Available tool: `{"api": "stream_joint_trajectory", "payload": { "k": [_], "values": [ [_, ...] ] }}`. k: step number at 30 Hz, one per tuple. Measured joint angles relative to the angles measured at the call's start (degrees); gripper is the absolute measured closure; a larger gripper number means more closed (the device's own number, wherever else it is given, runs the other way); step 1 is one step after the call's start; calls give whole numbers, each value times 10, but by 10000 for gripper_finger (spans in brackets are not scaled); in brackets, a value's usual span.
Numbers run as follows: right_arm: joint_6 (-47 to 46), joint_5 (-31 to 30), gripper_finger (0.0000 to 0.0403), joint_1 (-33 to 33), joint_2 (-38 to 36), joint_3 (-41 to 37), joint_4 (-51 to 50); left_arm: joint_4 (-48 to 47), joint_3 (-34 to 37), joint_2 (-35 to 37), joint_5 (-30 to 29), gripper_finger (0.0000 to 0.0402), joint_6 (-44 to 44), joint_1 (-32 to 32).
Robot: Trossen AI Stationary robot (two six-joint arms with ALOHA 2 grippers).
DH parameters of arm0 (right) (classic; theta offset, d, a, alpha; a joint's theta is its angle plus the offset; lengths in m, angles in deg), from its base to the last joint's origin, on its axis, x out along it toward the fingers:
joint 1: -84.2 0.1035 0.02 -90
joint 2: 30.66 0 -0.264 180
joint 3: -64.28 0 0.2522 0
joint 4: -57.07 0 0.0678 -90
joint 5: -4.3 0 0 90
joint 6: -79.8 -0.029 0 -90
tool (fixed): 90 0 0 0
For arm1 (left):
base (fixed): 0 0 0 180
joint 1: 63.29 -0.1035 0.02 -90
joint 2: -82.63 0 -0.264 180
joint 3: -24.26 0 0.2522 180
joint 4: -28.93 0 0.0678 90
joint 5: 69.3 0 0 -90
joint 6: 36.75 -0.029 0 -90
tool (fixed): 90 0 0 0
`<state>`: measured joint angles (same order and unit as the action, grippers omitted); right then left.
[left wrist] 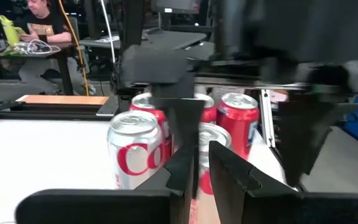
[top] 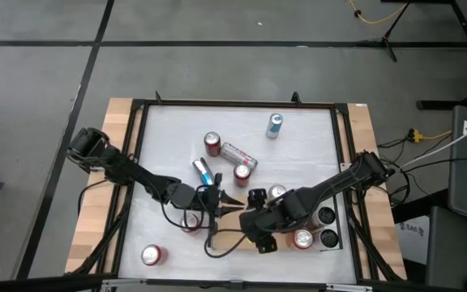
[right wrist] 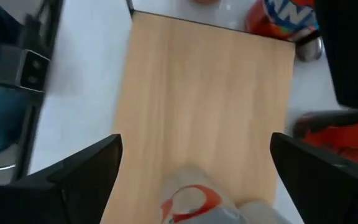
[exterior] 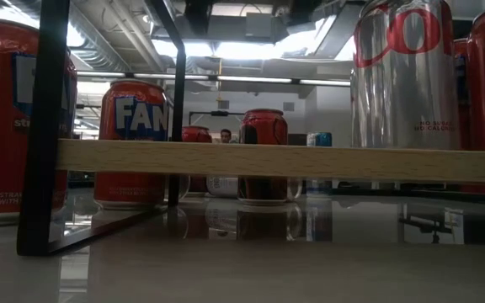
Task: Place canned beverage on shelf
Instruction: Adjust the bottom silver soda can on the shelf
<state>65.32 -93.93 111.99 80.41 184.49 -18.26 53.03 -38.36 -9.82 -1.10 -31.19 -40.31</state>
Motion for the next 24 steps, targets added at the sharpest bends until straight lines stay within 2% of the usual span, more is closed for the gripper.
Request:
{"api": "stream_joint_trajectory", "payload": {
  "k": [8, 24],
  "values": [
    [0, -62, 4, -1, 7, 0, -47, -15, 0, 7, -31, 357, -1, 20],
    [-5, -63, 4, 0, 7, 0, -109, -17, 0, 7, -33, 357, 0, 19]
  ]
}}
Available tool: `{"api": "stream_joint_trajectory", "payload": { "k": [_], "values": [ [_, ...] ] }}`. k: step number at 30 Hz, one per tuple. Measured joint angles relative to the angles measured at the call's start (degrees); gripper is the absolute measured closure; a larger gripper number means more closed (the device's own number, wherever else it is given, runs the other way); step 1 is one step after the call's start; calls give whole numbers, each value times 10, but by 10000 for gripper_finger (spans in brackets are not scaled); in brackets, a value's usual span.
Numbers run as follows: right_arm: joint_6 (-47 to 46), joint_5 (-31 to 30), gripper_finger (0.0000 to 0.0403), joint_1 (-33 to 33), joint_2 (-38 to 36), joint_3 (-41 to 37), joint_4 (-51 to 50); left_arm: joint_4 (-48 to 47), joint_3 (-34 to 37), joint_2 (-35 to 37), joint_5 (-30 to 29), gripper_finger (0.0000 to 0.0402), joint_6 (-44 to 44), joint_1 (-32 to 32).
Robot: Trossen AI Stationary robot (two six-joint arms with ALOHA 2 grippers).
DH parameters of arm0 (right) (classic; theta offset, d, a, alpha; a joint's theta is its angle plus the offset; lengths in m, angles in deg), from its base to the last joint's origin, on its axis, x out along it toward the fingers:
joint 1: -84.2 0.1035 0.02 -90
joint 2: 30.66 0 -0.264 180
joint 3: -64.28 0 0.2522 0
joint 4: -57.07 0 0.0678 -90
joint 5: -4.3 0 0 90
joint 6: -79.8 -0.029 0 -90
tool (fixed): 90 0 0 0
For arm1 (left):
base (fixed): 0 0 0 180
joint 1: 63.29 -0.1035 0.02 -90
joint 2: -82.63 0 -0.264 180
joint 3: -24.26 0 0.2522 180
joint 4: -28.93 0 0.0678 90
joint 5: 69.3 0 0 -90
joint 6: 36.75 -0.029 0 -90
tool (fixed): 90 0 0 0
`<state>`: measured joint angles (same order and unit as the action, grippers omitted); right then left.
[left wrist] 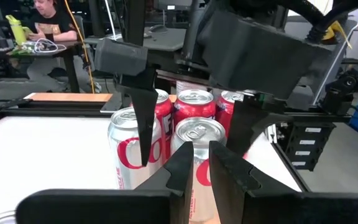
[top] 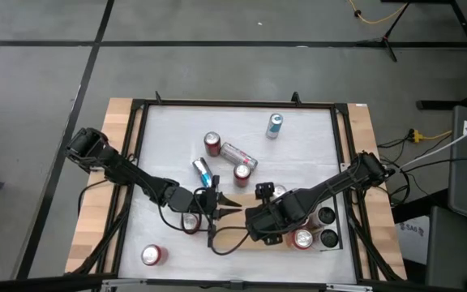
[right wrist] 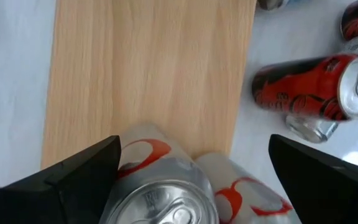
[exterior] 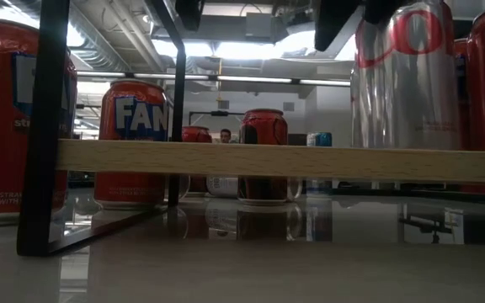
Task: Place canned beverage on shelf
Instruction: Adjust the bottom silver soda can on the shelf
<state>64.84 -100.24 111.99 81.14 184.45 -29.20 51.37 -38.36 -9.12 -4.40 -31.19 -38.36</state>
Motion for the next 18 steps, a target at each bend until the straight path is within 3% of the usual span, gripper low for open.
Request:
{"api": "stream_joint_trajectory", "payload": {
  "k": [18],
  "values": [
    [-31, -9, 4, 0, 0, 0, -58, 3, 0, 0, 0, 357, 0, 0]
  ]
}}
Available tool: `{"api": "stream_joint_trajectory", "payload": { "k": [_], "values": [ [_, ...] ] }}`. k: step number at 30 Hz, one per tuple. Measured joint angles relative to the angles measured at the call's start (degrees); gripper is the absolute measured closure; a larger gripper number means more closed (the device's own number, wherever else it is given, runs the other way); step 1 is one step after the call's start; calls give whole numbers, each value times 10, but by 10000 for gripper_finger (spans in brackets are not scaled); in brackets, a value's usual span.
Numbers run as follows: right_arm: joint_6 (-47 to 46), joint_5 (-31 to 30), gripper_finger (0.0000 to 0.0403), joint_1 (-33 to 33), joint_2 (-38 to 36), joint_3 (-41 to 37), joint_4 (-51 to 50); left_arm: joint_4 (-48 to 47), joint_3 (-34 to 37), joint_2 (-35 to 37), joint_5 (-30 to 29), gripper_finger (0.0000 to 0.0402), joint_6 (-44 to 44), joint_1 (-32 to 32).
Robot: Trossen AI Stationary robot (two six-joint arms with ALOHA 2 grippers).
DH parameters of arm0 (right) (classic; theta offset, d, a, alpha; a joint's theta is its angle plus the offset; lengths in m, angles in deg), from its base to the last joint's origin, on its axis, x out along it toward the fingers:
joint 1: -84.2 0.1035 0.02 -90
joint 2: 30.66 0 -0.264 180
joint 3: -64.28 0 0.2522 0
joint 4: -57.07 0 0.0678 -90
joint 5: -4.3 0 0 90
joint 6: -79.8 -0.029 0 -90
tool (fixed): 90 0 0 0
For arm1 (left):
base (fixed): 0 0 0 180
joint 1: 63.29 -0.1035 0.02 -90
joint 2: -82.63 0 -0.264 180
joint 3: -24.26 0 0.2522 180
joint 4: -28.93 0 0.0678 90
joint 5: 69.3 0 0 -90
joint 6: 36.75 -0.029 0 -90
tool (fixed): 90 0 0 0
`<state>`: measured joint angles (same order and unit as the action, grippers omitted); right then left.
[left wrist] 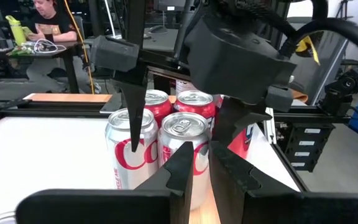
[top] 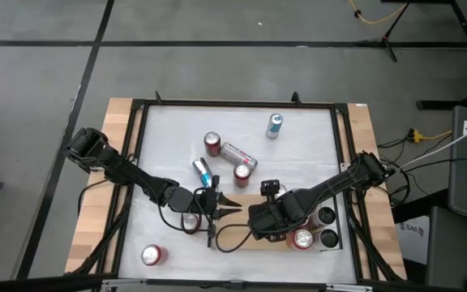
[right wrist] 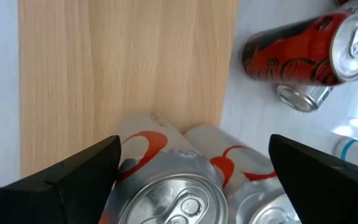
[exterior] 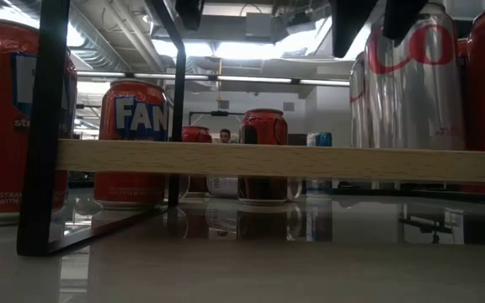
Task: Place canned beverage on shelf
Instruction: Adjust the bottom silver soda can on the shelf
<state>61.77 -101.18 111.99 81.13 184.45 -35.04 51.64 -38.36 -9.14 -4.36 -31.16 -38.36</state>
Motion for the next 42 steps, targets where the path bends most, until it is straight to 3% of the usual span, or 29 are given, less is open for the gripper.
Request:
{"api": "stream_joint_trajectory", "payload": {
  "k": [27, 42],
  "values": [
    [-8, -50, 4, -1, 0, 0, 23, 0, 0, 0, 0, 357, 0, 0],
    [50, 52, 4, 0, -3, 28, -18, 2, 0, 0, 0, 357, 0, 0]
  ]
}}
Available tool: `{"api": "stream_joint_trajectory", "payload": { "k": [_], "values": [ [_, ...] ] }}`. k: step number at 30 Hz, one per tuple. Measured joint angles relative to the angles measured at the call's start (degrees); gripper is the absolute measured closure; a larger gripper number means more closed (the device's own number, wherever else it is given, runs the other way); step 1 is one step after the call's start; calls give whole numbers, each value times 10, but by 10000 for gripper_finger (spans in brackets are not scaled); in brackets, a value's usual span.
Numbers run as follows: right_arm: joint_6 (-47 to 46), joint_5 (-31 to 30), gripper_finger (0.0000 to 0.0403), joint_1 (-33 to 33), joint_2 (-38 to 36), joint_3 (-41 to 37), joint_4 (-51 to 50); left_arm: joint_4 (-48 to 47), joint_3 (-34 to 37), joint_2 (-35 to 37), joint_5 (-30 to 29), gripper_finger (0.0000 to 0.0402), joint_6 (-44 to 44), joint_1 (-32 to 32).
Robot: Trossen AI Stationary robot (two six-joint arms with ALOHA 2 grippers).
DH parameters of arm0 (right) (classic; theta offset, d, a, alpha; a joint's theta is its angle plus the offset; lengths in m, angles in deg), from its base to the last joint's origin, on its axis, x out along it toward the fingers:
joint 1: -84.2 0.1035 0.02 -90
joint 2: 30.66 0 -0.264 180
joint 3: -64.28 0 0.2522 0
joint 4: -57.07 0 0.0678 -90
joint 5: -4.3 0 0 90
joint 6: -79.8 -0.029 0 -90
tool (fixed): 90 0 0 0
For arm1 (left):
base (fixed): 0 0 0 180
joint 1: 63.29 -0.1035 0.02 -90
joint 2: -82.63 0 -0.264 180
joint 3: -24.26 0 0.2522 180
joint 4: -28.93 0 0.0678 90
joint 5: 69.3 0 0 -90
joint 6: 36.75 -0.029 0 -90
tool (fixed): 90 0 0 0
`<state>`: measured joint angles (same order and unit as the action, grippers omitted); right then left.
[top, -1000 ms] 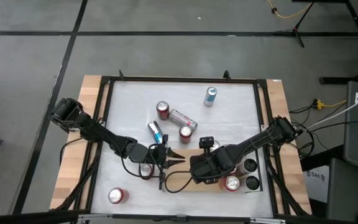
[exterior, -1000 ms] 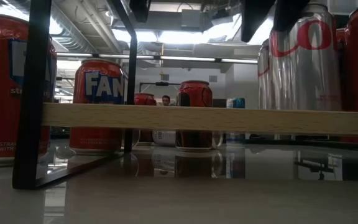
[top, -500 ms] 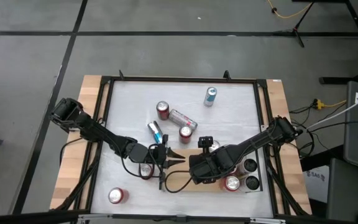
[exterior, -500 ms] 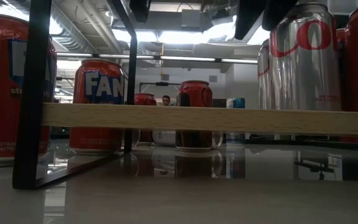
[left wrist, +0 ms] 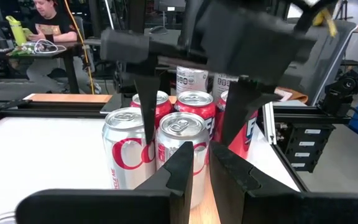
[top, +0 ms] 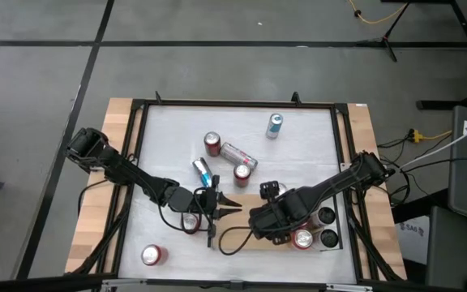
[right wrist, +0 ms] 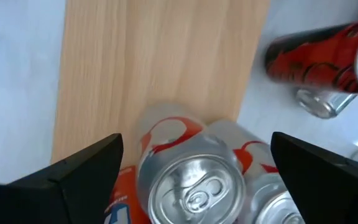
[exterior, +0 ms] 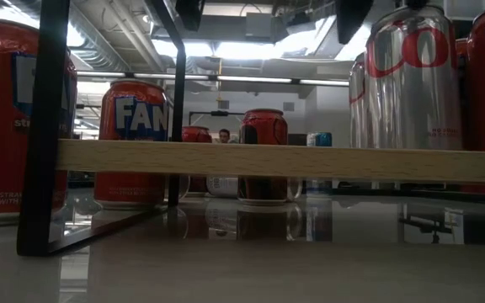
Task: Place canned beverage on shelf
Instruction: Adjust the bottom silver soda can on the shelf
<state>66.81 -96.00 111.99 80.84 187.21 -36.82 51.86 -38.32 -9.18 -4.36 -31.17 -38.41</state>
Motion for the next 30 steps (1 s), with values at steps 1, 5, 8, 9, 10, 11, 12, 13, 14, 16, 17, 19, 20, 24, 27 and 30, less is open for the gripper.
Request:
{"api": "stream_joint_trajectory", "payload": {
  "k": [1, 5, 8, 9, 10, 11, 12, 13, 14, 16, 17, 19, 20, 24, 27, 30],
  "values": [
    [0, 2, 4, 0, 0, -5, 1, 0, 0, 0, 0, 357, 0, 0],
    [0, 1, 4, 0, 0, -21, 0, 0, 0, 0, 0, 357, 0, 0],
    [0, -22, 4, 0, 0, -25, 2, 0, 0, 0, 0, 357, 0, 0],
    [0, -31, 4, 0, 0, -25, 3, 0, 0, 0, 0, 357, 0, 0],
    [0, -38, 4, 0, 0, -25, 5, 0, 0, 0, 0, 357, 0, 0],
    [0, -48, 4, 0, 0, -25, 6, 0, 0, 0, 0, 357, 0, 0],
    [0, -57, 4, 0, 0, -25, 6, 0, 0, 0, 0, 357, 0, 0],
    [0, -65, 4, 0, 0, -25, 5, 0, 0, 0, 0, 357, 0, 0],
    [0, -71, 4, 0, 0, -25, 5, 0, 0, 0, 0, 357, 0, 0],
    [0, -77, 4, -1, 0, -25, 6, 0, 0, 0, 0, 357, 0, 0],
    [0, -76, 4, -1, 0, -25, 7, 0, 0, 0, 0, 357, 0, 0],
    [0, -68, 4, -1, 0, -25, 12, 0, 0, 0, 0, 357, 0, 0],
    [0, -64, 4, -1, 0, -25, 16, 0, 0, 0, 0, 357, 0, 0],
    [0, -52, 4, 0, 0, -25, 41, 0, 0, 0, 0, 357, 0, 0],
    [1, -70, 4, -1, 0, -25, 56, 0, 0, 0, 0, 357, 0, 0],
    [4, -102, 4, -5, 0, -25, 55, 0, 0, 0, 0, 357, 0, 0]
  ]
}}
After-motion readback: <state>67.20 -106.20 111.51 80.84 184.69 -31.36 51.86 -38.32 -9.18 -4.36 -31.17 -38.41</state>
